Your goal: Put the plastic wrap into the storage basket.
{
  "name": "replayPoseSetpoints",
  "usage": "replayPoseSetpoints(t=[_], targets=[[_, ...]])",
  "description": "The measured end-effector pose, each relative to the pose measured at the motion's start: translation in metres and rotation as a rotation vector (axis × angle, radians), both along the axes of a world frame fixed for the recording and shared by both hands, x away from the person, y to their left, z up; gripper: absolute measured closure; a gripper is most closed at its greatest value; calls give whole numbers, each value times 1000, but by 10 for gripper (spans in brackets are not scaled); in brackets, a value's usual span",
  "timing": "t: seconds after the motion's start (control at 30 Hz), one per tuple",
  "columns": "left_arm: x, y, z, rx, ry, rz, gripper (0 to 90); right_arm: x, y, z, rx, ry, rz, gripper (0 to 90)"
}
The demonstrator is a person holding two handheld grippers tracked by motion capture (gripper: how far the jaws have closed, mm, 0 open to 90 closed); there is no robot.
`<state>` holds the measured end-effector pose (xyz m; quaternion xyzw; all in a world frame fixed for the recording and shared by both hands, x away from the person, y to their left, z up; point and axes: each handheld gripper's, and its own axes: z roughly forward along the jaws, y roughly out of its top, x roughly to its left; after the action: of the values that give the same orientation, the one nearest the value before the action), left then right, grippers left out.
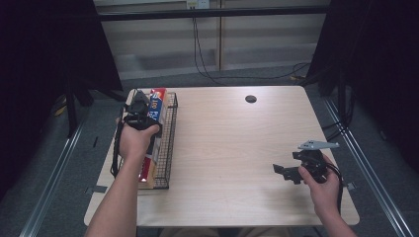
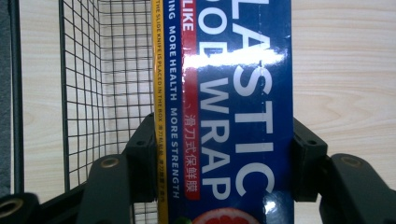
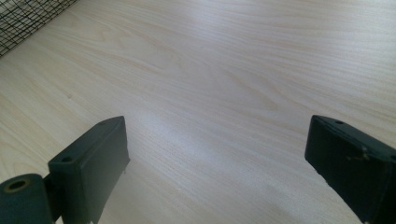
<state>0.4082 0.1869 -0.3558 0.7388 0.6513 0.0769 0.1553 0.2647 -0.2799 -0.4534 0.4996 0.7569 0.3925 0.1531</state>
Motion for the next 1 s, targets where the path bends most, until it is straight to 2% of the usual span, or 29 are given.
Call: replayPoseSetpoints(t=[0.2,0.43,0.57,0.63,0.77,0.83,1.0], targets=[[0,0,-3,-13,14,18,417,0,0,0,0,1,0,58],[0,-1,-6,3,21,7,417,0,0,0,1,-3,-2,57],[-1,1,-11,-7,29,32,416,-1,-1,1,2,-1,-5,57],[-1,3,-13,5,40,20,416,-1,-1,1,3,1,-6,57],[-4,3,-17,-10,52,31,415,0,0,0,0,-2,-4,57],[-5,3,-17,0,49,22,415,0,1,0,-4,-2,-1,57],[-7,2,-18,-12,58,32,415,0,3,1,-4,-2,4,57]])
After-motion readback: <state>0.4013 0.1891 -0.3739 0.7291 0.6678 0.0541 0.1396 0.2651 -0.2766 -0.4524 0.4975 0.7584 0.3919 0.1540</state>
